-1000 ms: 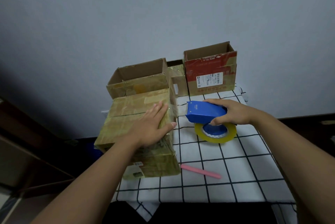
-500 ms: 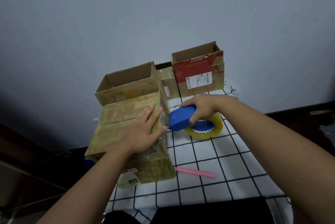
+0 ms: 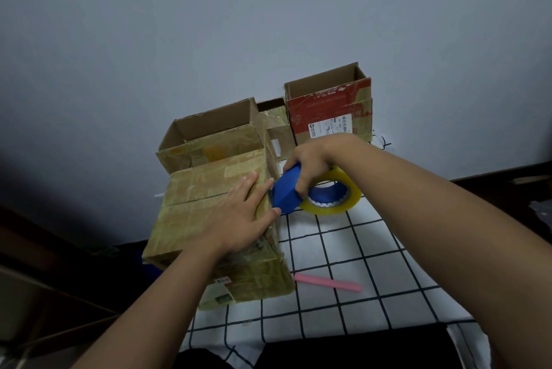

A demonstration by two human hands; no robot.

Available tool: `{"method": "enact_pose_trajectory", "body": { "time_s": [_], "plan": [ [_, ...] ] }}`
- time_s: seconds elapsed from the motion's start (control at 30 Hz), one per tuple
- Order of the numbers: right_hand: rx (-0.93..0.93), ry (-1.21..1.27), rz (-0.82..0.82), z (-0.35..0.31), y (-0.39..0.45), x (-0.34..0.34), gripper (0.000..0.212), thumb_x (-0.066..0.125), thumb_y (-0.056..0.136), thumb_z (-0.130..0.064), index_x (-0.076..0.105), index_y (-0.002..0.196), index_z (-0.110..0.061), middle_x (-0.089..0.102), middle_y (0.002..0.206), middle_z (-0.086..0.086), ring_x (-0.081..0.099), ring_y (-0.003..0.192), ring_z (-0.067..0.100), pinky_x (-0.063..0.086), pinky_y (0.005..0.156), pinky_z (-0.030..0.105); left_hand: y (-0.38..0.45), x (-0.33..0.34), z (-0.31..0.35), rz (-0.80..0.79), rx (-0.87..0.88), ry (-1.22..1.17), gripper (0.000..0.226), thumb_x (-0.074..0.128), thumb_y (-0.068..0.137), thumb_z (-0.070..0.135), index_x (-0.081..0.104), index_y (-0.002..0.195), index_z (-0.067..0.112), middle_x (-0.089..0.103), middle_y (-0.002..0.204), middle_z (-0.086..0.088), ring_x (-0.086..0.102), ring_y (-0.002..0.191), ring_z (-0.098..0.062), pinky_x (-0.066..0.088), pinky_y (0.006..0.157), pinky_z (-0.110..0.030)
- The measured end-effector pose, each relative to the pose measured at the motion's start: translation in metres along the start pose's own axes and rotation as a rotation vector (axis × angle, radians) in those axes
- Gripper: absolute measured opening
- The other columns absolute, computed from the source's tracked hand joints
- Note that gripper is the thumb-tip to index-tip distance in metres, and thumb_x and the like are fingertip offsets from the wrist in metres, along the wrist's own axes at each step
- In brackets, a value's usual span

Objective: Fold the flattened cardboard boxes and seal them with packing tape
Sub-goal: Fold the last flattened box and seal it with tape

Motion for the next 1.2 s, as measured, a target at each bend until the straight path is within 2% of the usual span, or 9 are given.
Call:
{"method": "enact_pose_trajectory", "body": {
  "time_s": [0.17,0.43,0.57,0.67,0.73,0.87,0.97,1.13,1.2],
  "plan": [
    [0.13,-0.095,-0.117,-0.012,0.019,0.028,0.077,0.082,0.064,-0.047,0.057,0.133,-0.024,0.058,0.122,0.001,0.058,0.103,0.024,0.053,0.091,0.044,0.0,0.0,0.001,0.001,0.001,-0.013,0.064,0.033,0.095,0.063,0.008,0.152,0.047,-0.007,0.164,0.009,-0.008,0.15,-0.012,0.01,0.12,-0.043],
    [0.321,0.006,0.247,0.016,0.002,0.08,0.075,0.068,0.073,-0.059,0.048,0.138,-0.029,0.058,0.123,0.003,0.058,0.105,0.024,0.05,0.081,0.037,0.0,-0.003,0.0,0.026,0.028,0.045,0.053,0.031,0.095,0.064,0.026,0.145,0.049,-0.002,0.164,0.01,0.003,0.15,-0.017,0.024,0.116,-0.048],
    [0.422,0.191,0.428,0.02,0.001,0.112,0.066,0.062,0.077,-0.06,0.046,0.132,-0.027,0.057,0.1,0.001,0.054,0.086,0.023,0.044,0.066,0.033,0.007,-0.016,0.002,0.038,0.157,0.297,0.05,0.025,0.093,0.065,0.04,0.133,0.038,0.004,0.162,0.018,0.027,0.14,-0.022,0.05,0.088,-0.039],
    [0.464,0.238,0.512,0.02,-0.001,0.122,0.06,0.061,0.079,-0.06,0.047,0.127,-0.026,0.052,0.092,-0.001,0.051,0.083,0.022,0.041,0.062,0.032,0.017,-0.025,0.007,-0.01,0.179,0.46,0.062,0.017,0.081,0.071,0.043,0.123,0.033,0.032,0.152,0.017,0.041,0.12,-0.023,0.043,0.065,-0.03],
    [0.493,0.279,0.54,0.024,-0.004,0.125,0.061,0.06,0.079,-0.06,0.046,0.129,-0.026,0.05,0.091,-0.001,0.051,0.082,0.022,0.04,0.061,0.031,0.021,-0.029,0.009,-0.024,0.201,0.504,0.07,0.013,0.075,0.074,0.045,0.122,0.032,0.042,0.142,0.014,0.043,0.11,-0.022,0.045,0.066,-0.031],
    [0.512,0.349,0.569,0.034,-0.009,0.132,0.063,0.059,0.079,-0.061,0.044,0.13,-0.027,0.056,0.096,0.002,0.055,0.084,0.024,0.042,0.063,0.031,0.026,-0.033,0.012,-0.1,0.234,0.58,0.063,0.025,0.09,0.069,0.046,0.137,0.032,0.031,0.155,0.016,0.042,0.113,-0.024,0.043,0.071,-0.031],
    [0.505,0.356,0.583,0.035,-0.008,0.135,0.062,0.059,0.079,-0.062,0.044,0.128,-0.027,0.058,0.098,0.004,0.058,0.086,0.025,0.044,0.064,0.032,0.027,-0.034,0.014,-0.089,0.244,0.61,0.061,0.026,0.091,0.066,0.051,0.133,0.03,0.046,0.142,0.014,0.042,0.107,-0.022,0.045,0.07,-0.032],
    [0.513,0.35,0.591,0.036,-0.007,0.136,0.066,0.058,0.079,-0.064,0.042,0.131,-0.027,0.058,0.1,0.004,0.056,0.086,0.025,0.043,0.065,0.032,0.027,-0.029,0.009,-0.078,0.236,0.592,0.067,0.015,0.087,0.07,0.051,0.131,0.035,0.041,0.143,0.016,0.037,0.116,-0.024,0.04,0.072,-0.032],
    [0.51,0.357,0.594,0.036,-0.007,0.136,0.067,0.058,0.079,-0.066,0.043,0.131,-0.027,0.058,0.1,0.004,0.056,0.086,0.024,0.044,0.065,0.032,0.027,-0.024,0.006,-0.088,0.211,0.466,0.063,0.018,0.086,0.069,0.05,0.129,0.035,0.035,0.149,0.014,0.028,0.128,-0.028,0.043,0.087,-0.036]
  ]
}}
Point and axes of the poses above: each hand's wrist, its own y-axis towards the middle knuckle, its own x-axis out of the palm, z = x × y, the point moved 1 cm from there along y, towards the middle knuckle
